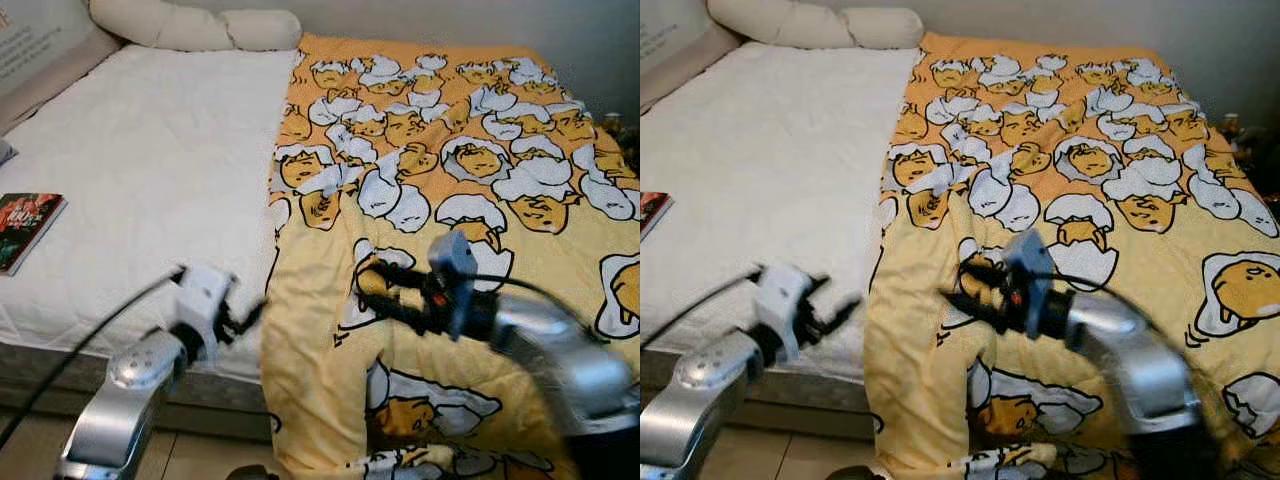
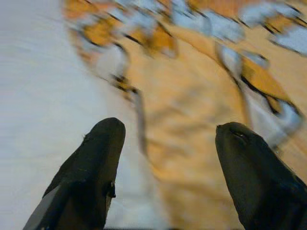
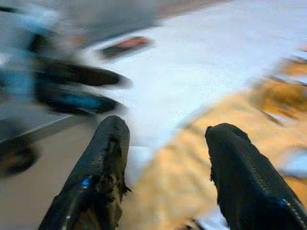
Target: Clean up the room
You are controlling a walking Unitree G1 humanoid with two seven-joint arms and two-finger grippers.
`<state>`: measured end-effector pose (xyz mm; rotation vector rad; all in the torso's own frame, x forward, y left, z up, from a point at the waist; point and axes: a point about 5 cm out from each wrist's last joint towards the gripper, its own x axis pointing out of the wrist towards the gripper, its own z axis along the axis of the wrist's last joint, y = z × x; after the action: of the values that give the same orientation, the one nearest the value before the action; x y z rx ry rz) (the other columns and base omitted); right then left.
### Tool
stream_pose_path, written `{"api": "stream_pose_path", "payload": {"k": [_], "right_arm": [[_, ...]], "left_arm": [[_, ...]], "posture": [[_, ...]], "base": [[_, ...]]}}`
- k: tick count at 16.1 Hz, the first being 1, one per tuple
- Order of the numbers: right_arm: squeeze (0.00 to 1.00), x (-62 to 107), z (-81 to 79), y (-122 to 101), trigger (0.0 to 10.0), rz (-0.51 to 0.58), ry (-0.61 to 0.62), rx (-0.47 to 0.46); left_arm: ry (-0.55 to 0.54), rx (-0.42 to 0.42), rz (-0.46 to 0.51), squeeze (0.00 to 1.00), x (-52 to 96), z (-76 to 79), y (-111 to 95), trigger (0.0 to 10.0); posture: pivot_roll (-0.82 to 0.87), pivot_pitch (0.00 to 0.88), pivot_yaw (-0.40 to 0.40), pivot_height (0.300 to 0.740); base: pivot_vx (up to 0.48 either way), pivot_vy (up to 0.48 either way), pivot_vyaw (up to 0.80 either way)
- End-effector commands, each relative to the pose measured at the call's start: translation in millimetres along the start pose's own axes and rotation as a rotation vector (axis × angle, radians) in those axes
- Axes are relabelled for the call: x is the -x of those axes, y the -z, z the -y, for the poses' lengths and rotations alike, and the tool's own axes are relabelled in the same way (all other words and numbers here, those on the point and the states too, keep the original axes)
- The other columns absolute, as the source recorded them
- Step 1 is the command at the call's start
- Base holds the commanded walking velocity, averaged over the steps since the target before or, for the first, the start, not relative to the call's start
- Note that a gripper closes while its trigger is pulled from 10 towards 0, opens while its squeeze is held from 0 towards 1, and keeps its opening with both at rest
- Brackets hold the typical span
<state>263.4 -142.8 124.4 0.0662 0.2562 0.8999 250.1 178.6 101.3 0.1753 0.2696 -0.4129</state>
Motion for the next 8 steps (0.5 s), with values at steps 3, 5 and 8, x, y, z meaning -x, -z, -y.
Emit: {"api": "stream_pose_path", "payload": {"k": [3,5,8], "right_arm": [[1.00,3.3,20.9,35.2,10.0,0.001,0.406,-0.058],[1.00,6.5,23.7,40.6,10.0,0.067,0.603,-0.070],[1.00,6.5,25.5,49.0,10.0,0.071,0.710,-0.058]], "left_arm": [[-0.092,0.001,-0.017,0.00,-1.1,-4.7,10.9,10.0],[-0.132,0.010,0.000,0.00,-4.6,-4.6,10.6,10.0],[-0.136,0.007,0.000,0.00,-6.3,-5.1,10.3,10.0]], "posture": [[0.04,0.000,0.042,0.740],[0.02,0.000,0.044,0.740],[0.03,0.000,0.049,0.740]], "base": [[0.000,0.000,0.00],[0.000,0.332,0.00],[0.000,0.435,0.00]]}}
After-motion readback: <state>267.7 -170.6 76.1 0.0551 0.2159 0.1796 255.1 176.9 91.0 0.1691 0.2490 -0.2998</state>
